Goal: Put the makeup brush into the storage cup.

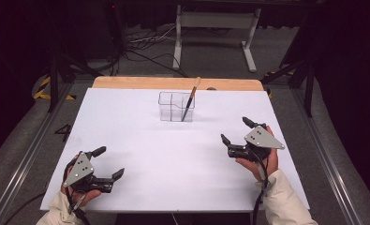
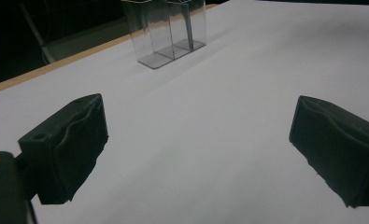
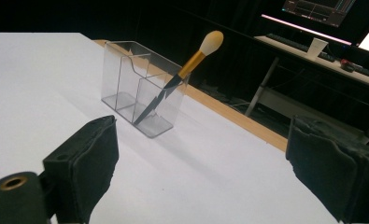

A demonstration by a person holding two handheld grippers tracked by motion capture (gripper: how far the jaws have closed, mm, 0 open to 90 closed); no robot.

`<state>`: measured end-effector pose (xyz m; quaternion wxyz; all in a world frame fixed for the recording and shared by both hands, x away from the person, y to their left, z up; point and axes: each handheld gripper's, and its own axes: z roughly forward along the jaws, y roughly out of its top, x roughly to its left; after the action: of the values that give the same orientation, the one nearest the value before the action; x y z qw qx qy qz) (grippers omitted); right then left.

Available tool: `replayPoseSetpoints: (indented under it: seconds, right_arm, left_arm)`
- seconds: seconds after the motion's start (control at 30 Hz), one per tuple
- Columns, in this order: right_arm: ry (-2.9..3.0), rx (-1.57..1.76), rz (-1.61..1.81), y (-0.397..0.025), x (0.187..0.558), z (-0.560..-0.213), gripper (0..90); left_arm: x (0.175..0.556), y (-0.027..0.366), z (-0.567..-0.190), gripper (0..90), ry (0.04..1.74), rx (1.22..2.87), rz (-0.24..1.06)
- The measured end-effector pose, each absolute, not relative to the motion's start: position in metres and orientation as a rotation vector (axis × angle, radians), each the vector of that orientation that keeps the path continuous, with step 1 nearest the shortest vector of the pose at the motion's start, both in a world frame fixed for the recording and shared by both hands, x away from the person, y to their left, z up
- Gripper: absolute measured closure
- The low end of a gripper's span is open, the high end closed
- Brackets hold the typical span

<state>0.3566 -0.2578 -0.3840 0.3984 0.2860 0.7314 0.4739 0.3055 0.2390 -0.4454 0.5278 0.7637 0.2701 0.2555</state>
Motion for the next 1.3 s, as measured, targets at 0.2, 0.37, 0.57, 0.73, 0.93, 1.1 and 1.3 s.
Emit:
replayPoseSetpoints:
  seconds: [0.2,0.37,0.57,0.73,0.93,1.1,1.3]
  right_arm:
    - [1.851,0.717,1.193,-0.266,0.35,-0.388,10.0]
    - [1.855,0.712,1.177,-0.273,0.345,-0.394,9.7]
    - [1.868,0.719,1.179,-0.281,0.34,-0.401,8.9]
    - [1.891,0.7,1.161,-0.287,0.332,-0.41,8.2]
    - [1.878,0.695,1.176,-0.298,0.321,-0.421,8.2]
    - [1.874,0.708,1.167,-0.307,0.314,-0.427,8.2]
    - [1.877,0.756,1.133,-0.323,0.306,-0.437,7.7]
  left_arm:
    - [0.305,0.239,-0.445,5.3,0.642,1.827,0.614]
    - [0.306,0.238,-0.446,5.3,0.647,1.827,0.61]
    - [0.306,0.238,-0.445,5.2,0.647,1.829,0.615]
    - [0.306,0.238,-0.445,5.2,0.647,1.829,0.619]
    - [0.306,0.238,-0.445,5.2,0.645,1.828,0.624]
    - [0.307,0.238,-0.445,5.1,0.646,1.83,0.627]
    - [0.308,0.236,-0.443,5.0,0.64,1.827,0.631]
